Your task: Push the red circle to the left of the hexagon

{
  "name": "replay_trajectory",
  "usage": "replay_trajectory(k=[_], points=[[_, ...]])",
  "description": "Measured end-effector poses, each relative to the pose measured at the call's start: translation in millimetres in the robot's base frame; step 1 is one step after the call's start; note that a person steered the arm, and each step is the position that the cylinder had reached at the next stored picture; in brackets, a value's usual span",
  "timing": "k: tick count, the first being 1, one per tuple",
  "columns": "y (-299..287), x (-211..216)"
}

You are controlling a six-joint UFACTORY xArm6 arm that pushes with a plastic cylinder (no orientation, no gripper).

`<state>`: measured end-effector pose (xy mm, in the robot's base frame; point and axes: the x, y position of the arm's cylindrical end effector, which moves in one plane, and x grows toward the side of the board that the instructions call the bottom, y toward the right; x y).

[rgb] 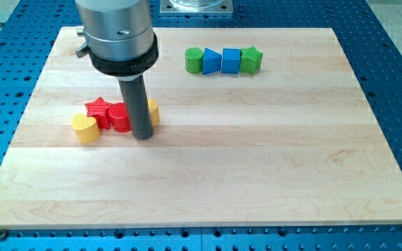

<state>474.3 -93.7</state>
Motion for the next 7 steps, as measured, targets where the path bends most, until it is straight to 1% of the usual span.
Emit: replay_trajectory(k=[1,2,3,4,7], points=[[0.0,0.0],[-8.7,12.1],[-36.4,25.2],[-67.1,24.6],[-109.1,24.6]])
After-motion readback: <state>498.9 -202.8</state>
